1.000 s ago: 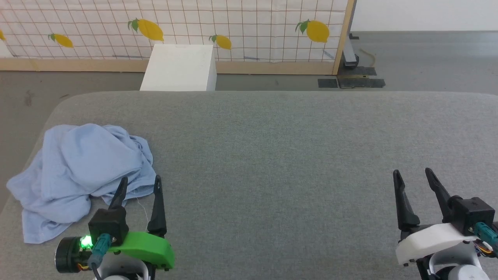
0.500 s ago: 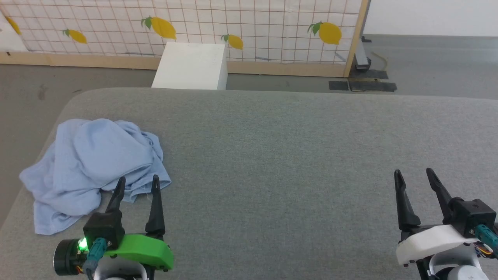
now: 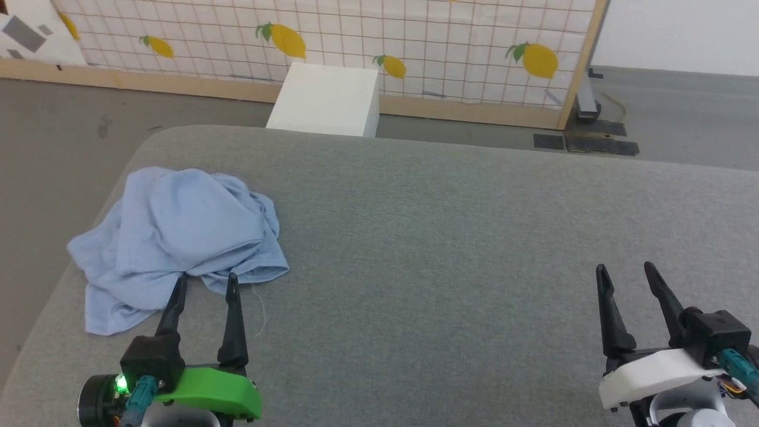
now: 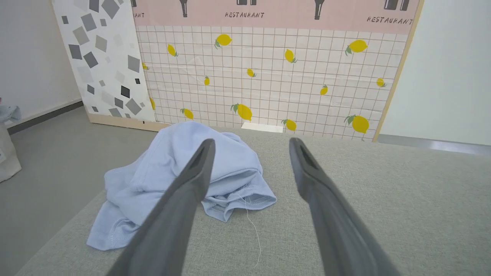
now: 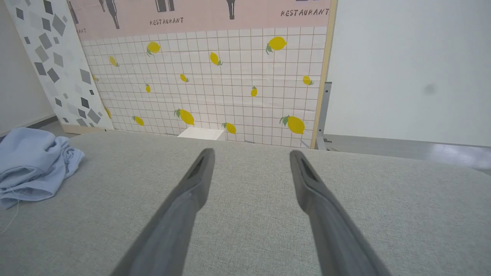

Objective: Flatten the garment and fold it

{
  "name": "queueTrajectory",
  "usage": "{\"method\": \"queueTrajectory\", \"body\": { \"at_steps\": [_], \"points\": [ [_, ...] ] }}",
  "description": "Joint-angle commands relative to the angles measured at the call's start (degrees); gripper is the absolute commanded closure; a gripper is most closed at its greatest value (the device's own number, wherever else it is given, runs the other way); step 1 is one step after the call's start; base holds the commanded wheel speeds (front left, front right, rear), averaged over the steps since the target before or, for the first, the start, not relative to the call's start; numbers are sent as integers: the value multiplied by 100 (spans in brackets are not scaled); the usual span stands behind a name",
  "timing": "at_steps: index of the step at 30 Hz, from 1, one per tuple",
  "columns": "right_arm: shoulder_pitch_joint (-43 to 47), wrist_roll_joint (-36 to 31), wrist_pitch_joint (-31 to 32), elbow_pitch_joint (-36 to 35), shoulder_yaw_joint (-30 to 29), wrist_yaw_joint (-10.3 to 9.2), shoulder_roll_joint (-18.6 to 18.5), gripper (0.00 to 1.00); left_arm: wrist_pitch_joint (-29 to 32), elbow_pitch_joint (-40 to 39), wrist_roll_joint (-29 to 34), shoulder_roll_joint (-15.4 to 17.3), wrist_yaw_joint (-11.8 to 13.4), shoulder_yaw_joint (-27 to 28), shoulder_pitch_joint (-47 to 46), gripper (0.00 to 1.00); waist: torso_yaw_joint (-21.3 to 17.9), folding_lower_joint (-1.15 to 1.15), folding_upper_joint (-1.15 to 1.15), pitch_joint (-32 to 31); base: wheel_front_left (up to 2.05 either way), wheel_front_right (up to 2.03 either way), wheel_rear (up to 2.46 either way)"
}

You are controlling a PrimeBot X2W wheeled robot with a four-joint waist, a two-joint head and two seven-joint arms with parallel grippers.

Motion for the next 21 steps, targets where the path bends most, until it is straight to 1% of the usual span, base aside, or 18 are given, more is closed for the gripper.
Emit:
{"method": "queueTrajectory", "body": {
  "at_steps": [1, 13, 21],
  "points": [
    [40, 47, -66, 38, 7, -7, 8, 0, -63, -31, -54, -15, 17, 29, 58, 0, 108, 0, 0, 0, 0, 0, 0],
    [45, 132, -208, 164, 72, -8, 10, 0, -203, -97, -120, -17, 25, 60, 142, 0, 611, 0, 0, 9, 0, 0, 0],
    [58, 235, -305, 268, 58, -8, 11, 0, -300, -115, -165, -19, 17, 83, 208, 0, 1013, 0, 0, -35, 0, 0, 0]
  ]
}}
